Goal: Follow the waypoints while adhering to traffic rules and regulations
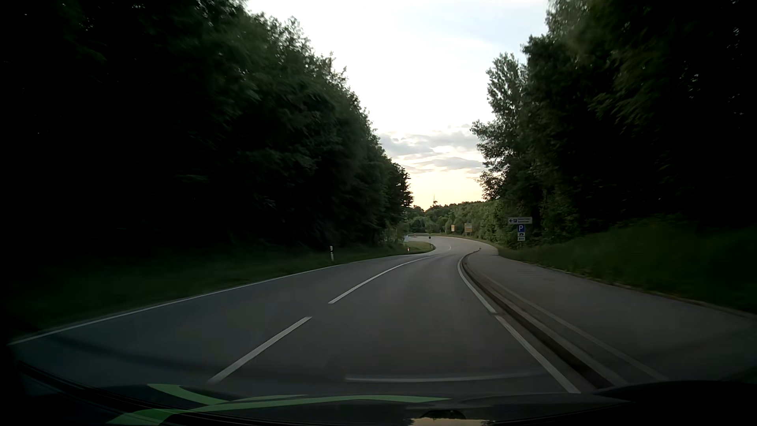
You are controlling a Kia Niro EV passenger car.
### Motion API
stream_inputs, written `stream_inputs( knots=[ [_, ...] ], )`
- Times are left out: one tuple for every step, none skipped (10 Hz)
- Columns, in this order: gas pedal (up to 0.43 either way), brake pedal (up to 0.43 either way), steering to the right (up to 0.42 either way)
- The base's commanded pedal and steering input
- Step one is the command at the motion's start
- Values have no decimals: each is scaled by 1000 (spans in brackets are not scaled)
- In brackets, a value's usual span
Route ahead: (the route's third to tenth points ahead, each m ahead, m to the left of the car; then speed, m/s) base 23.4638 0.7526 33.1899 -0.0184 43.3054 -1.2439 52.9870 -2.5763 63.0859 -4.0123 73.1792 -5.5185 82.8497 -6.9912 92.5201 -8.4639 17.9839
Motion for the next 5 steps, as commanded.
stream_inputs(
  knots=[
    [0, 0, 14],
    [0, 0, 14],
    [0, 0, 13],
    [0, 0, 13],
    [0, 0, 13]
  ],
)
